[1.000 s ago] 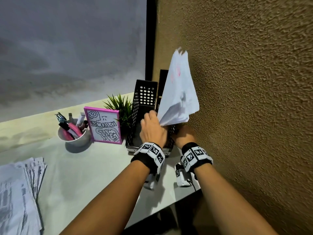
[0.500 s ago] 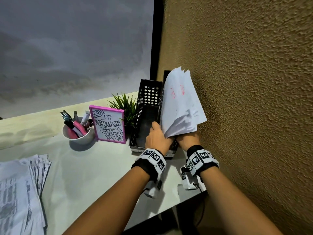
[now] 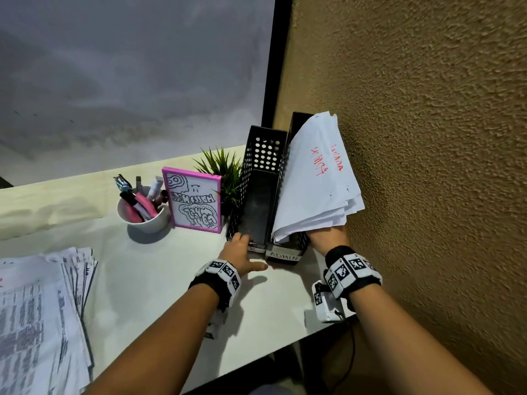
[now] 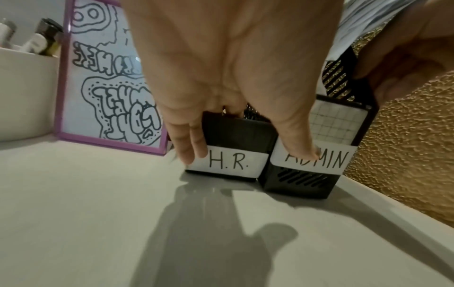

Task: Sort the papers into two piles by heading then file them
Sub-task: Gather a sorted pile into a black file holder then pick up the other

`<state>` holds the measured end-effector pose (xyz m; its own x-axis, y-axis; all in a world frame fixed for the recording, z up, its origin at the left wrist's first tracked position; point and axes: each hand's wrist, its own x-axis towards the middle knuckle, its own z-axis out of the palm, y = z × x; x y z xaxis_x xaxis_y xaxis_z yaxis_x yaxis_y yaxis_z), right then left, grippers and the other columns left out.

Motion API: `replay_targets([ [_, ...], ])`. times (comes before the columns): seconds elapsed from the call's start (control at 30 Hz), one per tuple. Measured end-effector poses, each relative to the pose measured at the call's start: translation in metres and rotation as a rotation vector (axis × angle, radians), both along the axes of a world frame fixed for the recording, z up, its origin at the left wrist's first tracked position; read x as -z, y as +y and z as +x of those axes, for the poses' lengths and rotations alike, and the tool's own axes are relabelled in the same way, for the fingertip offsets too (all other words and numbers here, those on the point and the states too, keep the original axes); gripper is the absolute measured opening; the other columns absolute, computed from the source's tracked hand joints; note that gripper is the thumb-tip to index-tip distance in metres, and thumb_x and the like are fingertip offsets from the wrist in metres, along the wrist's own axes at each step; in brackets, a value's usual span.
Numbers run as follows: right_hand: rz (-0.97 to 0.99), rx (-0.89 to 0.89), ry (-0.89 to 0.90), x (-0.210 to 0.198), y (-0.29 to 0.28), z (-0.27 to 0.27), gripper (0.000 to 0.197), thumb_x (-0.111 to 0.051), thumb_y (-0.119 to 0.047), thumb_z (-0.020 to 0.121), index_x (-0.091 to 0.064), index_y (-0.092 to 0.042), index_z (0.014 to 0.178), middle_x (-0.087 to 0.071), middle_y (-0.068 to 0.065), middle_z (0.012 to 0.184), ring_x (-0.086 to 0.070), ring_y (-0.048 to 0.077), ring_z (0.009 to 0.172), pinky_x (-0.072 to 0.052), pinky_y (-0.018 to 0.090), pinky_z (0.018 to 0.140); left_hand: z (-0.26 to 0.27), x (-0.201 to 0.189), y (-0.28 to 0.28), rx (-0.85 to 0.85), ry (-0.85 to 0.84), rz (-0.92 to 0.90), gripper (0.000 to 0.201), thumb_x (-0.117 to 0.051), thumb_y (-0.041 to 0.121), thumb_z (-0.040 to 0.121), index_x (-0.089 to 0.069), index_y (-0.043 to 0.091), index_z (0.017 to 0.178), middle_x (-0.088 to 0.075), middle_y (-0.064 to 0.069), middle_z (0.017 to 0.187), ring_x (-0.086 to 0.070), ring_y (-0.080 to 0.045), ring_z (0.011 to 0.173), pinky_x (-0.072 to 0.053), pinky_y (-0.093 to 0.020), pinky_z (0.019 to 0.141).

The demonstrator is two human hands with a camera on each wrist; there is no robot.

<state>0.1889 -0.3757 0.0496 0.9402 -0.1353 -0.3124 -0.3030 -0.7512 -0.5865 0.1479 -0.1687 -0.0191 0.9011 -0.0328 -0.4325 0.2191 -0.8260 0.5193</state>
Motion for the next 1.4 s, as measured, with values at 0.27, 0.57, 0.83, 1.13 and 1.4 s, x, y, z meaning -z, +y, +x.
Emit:
replay_targets([
  [0.27,0.178,0.181,-0.138,0.004,0.004,-0.024,0.012,-0.055,-0.007,0.09,-0.065,-0.001,0.092,-0.068,0.022,0.102,-0.064,0.031,0.09,-0.05,0.034,0.085,-0.027,-0.005,0.012,0.043,-0.128,-0.112,0.089,-0.074,0.044,0.075,-0.028,0.012,0.144,-0.028,-0.009,0.146,-0.042,-0.026,0.129,-0.038,-0.036,0.105],
  [0.57,0.452,0.295,-0.015,0.042,0.084,-0.105,0.039,-0.044,-0.017,0.098,-0.059,0.001,0.066,-0.059,0.023,0.061,-0.054,0.024,0.05,-0.05,0.033,0.057,-0.131,-0.02,0.171,-0.45,-0.264,-0.243,0.057,-0.067,0.026,0.086,-0.041,0.013,0.135,-0.036,-0.004,0.14,-0.053,-0.019,0.112,-0.035,-0.011,0.081],
  [0.83,0.326,-0.258,0.246,0.071,0.267,-0.105,0.034,-0.062,-0.031,0.084,-0.064,-0.006,0.062,-0.064,0.009,0.054,-0.062,0.028,0.057,-0.057,0.035,0.06,-0.275,0.005,0.379,-1.089,-0.089,0.106,0.065,-0.063,0.03,0.089,-0.035,0.002,0.141,-0.034,-0.018,0.145,-0.042,-0.037,0.128,-0.037,-0.046,0.106],
  [1.13,0.427,-0.206,0.625,0.094,0.412,-0.155,0.027,-0.073,-0.024,0.079,-0.065,0.001,0.081,-0.069,0.015,0.086,-0.062,0.026,0.066,-0.046,0.028,0.063,-0.329,0.03,0.423,-1.284,-0.068,-0.227,0.075,-0.057,0.046,0.087,-0.029,0.008,0.145,-0.046,-0.011,0.141,-0.048,-0.03,0.125,-0.037,-0.038,0.104],
  [1.4,0.393,-0.122,0.684,0.097,0.435,-0.185,0.059,-0.075,-0.021,0.078,-0.053,0.006,0.125,-0.056,0.015,0.109,-0.055,0.028,0.09,-0.044,0.03,0.071,-0.323,0.039,0.396,-1.187,-0.008,-0.409,0.041,-0.069,0.058,0.068,-0.053,0.023,0.082,-0.054,-0.004,0.068,-0.051,-0.025,0.061,-0.045,-0.037,0.06],
])
